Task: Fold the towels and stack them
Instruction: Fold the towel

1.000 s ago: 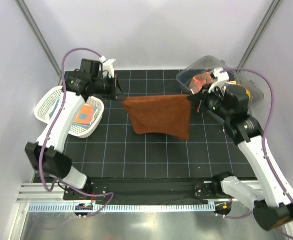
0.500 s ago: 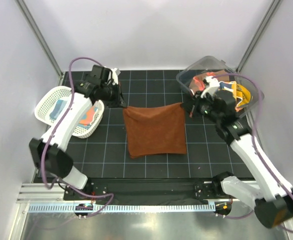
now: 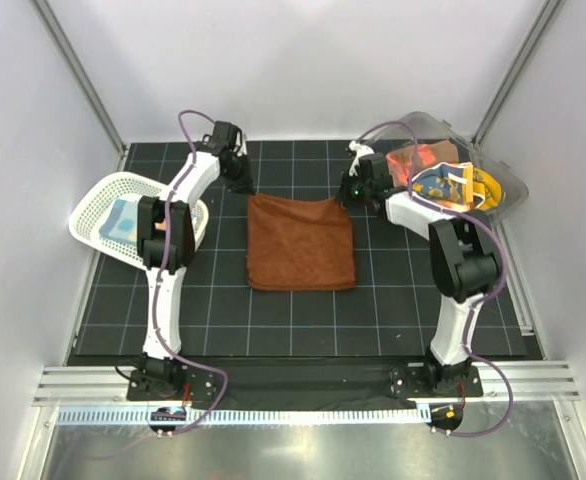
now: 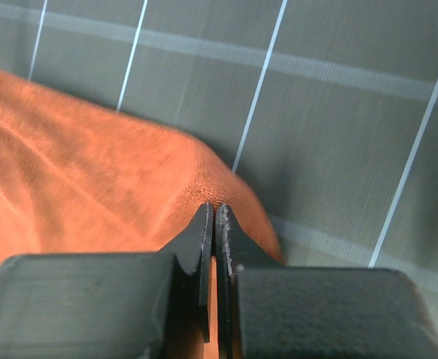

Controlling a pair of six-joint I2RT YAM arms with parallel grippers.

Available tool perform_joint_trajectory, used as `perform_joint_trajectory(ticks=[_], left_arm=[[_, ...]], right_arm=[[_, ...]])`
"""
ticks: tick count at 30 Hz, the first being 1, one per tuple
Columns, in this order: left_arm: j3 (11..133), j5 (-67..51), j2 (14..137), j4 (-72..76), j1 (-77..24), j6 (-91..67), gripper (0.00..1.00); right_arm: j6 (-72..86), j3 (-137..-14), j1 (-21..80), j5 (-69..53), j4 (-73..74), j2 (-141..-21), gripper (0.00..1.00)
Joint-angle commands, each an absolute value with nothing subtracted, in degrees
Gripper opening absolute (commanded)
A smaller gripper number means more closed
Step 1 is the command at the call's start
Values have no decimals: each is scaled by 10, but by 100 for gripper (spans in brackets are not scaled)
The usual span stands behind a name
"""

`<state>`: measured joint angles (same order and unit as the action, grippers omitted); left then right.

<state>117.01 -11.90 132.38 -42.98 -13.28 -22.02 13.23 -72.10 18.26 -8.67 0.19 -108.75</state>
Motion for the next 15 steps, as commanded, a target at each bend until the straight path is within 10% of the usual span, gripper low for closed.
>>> perform_joint_trajectory(ticks=[1,4,9,15], left_arm=[[1222,-105,1346,-379,-104,-221,19],[1262,-113,1378,-375,-87,-233,49],[1256,-116,1347,-383,-80,-217,61],[1161,-103,1234,-388,-92,-225,64]], right_arm=[[99,-811,172,-58,-62,-1119,6],[91,-869,171,-47,-41,-1166,15],[91,-904,171,-36,18,-1154,52],[133,-886,189,-3,152,-1069,62]])
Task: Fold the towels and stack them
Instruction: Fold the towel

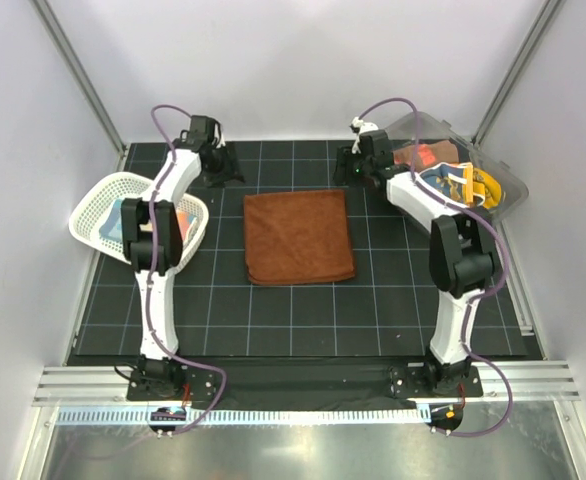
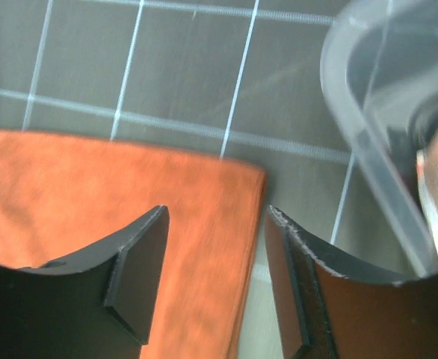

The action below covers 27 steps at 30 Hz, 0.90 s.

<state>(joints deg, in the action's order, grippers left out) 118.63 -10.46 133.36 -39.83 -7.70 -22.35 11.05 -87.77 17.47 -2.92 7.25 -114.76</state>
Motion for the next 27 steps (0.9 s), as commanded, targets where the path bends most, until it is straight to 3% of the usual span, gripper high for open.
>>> perform_joint_trajectory(ticks=[1,8,16,27], left_arm=[[1123,-96,1194,-392,-109,-225,64],[893,-24,1009,-419,-191,-289,62],[624,-62,899,-303,-259,-361,56],[512,-40,902,-272,-265,-394,46]], right_arm=[[141,-879,194,-3,175,-1044,60],[255,-742,225,35,281,-915,41],[289,-591,256,25,249,-882,40],[331,-439,279,40,179,-853,36]])
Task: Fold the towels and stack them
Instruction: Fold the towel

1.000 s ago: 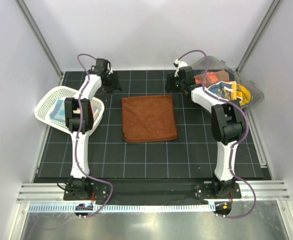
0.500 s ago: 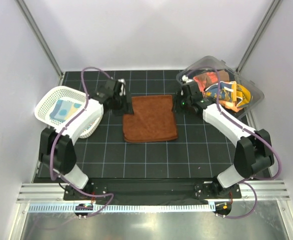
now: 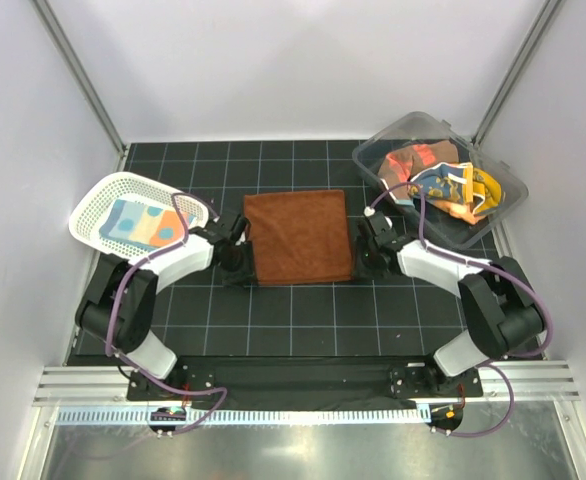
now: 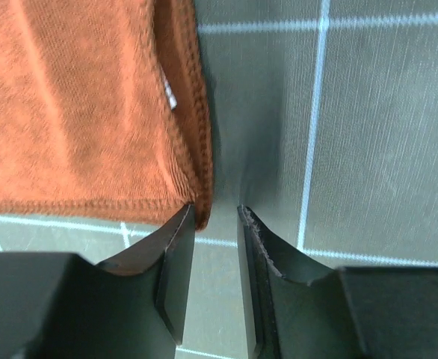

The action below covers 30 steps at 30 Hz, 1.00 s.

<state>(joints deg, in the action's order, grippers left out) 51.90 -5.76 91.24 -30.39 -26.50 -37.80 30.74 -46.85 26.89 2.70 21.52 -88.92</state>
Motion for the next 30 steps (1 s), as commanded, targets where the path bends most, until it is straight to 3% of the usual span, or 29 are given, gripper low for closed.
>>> perform_joint_trajectory(ticks=[1,13,22,30], left_arm=[[505,-36,897,-275,-265,-395,46],[573,26,819,-325,-265,-396,52],[609,-13,938,-285,-265,-425,43],[599,-5,970,-291,-265,-424,40]], right_arm=[[335,-431,282,44,177,-848,36],[367,-482,284,60,229,-779,34],[367,-535,285,76,216,-855,34],[373,-541,285,66,200,-900,34]])
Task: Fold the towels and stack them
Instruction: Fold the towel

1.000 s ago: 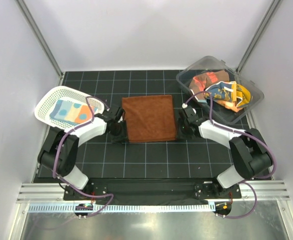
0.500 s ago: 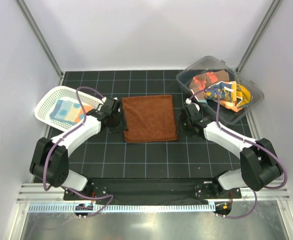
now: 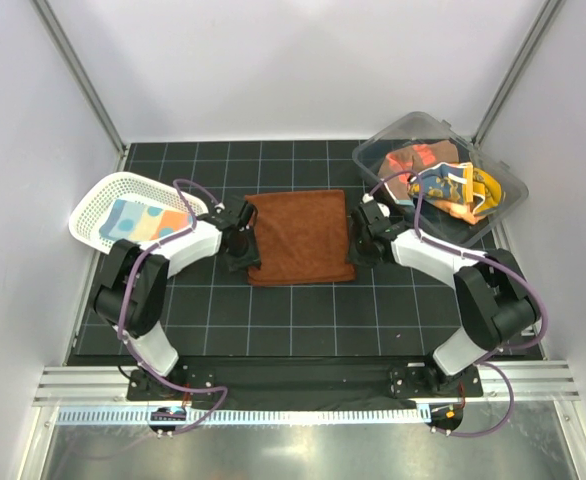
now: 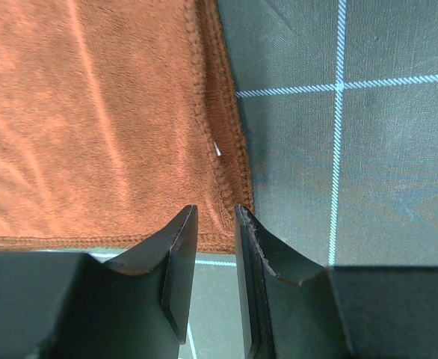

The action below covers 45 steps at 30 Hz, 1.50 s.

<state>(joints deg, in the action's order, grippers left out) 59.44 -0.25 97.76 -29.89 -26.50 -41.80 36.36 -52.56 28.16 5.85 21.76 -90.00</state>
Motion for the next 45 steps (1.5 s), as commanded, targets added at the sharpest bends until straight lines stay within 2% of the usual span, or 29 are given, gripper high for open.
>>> perform_joint_trajectory(ticks=[1,18,22,25,26,30,33,35,45], left_arm=[[595,-5,967,-291,-265,-423,40],[600,2,950,-292,-265,-414,35],[603,2,949,-293,-265,-413,35],[606,2,948,-294,-265,-412,35],[606,-13,948,-294,-265,-412,30],[610,-16,949,-295,-265,-412,22],[615,-18,953,-300,-265,-412,10],[620,-18,954,-302,-265,-411,0],[663,-13,948,-354,-265,-415,0]], right_arm=[[373,-538,285,66,198,-903,34],[361,-528,286,68,178,-932,35],[360,-525,287,62,173,-934,30],[359,-525,287,62,172,-933,19],[359,-526,287,62,172,-932,16],[358,-527,287,62,173,-927,7],[357,-529,288,62,174,-925,1],[352,-534,288,60,178,-925,1],[329,-576,288,62,222,-908,1]])
